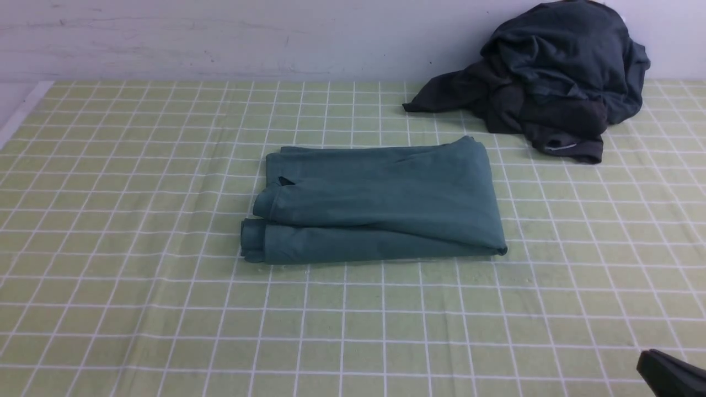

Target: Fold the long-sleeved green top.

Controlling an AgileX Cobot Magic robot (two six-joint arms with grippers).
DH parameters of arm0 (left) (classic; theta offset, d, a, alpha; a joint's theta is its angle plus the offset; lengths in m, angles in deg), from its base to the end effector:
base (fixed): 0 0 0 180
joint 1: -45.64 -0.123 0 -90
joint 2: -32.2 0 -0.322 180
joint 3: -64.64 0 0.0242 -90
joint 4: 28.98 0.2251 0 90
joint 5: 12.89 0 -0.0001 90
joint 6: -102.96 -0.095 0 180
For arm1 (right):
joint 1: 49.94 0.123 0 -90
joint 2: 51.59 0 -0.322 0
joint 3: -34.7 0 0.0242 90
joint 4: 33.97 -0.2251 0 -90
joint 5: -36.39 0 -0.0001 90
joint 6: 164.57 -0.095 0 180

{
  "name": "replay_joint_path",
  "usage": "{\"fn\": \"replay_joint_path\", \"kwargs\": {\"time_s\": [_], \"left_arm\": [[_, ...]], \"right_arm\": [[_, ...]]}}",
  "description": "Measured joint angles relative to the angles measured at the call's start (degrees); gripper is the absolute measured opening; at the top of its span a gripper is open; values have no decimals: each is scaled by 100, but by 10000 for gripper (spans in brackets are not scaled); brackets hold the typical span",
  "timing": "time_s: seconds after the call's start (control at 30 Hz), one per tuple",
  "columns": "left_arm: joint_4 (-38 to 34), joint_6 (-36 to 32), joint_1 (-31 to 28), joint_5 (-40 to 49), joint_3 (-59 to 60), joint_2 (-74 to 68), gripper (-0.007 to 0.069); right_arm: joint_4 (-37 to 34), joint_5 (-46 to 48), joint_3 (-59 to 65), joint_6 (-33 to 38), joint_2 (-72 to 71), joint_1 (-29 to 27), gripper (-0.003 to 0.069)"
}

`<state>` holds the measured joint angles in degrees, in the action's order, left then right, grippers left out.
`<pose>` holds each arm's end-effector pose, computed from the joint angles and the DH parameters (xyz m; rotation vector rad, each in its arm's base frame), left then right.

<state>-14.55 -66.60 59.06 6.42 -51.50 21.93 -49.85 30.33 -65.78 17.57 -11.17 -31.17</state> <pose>-0.0102 0.0105 0.2604 0.1713 1.6122 -0.0705 0.0469 0.0131 0.2015 -0.0708 2.0058 0.3353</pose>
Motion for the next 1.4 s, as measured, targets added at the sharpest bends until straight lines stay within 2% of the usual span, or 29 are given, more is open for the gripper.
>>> {"fn": "replay_joint_path", "kwargs": {"time_s": [0.13,0.17,0.27,0.37,0.47,0.6,1.4], "left_arm": [[5,0,0,0,0,0,-3],[10,4,0,0,0,0,-3],[16,7,0,0,0,0,-3],[16,7,0,0,0,0,-3],[16,7,0,0,0,0,-3],[16,7,0,0,0,0,-3],[16,11,0,0,0,0,-3]], "right_arm": [[-151,479,0,469,-920,-254,-13],[-151,704,0,742,-1532,-459,-13],[144,1029,0,891,-2361,-912,-13],[523,1291,0,629,-2876,-1181,-13],[1193,1779,0,-55,-3347,-1515,-13],[1325,2569,2,-468,-3414,-1757,-13],[1339,2643,-3,-474,-3414,-1829,-13]]}}
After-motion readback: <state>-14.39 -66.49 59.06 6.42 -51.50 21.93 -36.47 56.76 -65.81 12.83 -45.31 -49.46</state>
